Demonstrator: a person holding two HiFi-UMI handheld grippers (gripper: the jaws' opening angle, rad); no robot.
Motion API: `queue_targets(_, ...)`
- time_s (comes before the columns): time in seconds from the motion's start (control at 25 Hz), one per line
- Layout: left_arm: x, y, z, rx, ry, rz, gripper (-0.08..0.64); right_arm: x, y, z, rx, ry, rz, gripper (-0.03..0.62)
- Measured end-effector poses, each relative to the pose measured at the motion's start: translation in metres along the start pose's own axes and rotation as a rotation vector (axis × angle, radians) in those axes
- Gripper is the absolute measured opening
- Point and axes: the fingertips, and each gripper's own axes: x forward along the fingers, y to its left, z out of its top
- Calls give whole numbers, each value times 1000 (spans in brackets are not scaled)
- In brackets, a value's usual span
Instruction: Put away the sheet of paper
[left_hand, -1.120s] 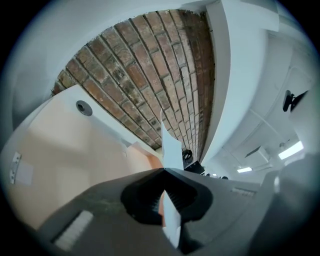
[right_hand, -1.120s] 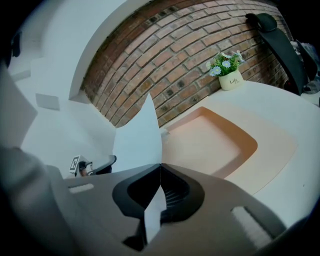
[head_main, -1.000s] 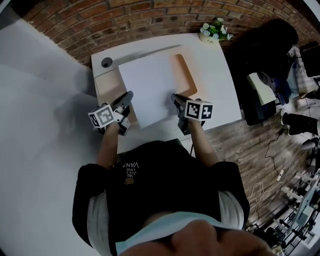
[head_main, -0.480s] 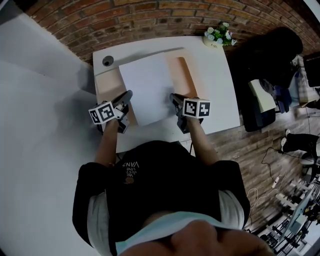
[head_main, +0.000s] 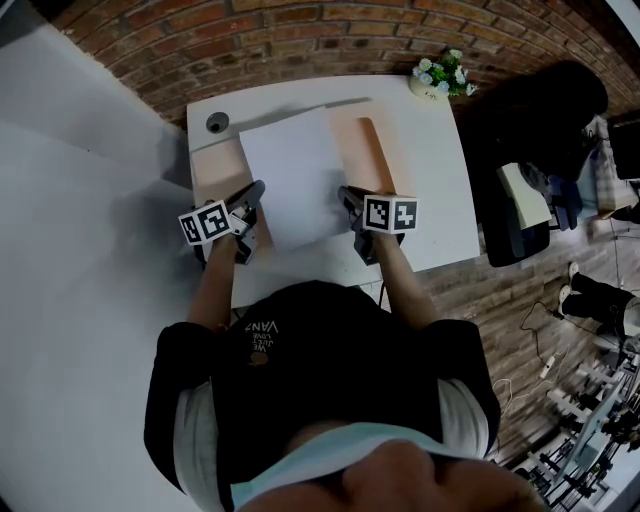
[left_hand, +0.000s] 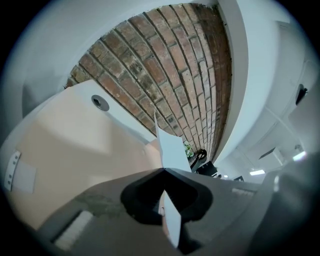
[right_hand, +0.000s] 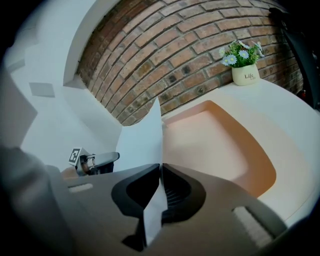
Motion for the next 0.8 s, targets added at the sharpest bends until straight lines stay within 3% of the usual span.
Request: queue_targets(0.8, 7, 25, -17, -34, 56, 56, 0, -1, -14, 9, -30, -17, -79, 75)
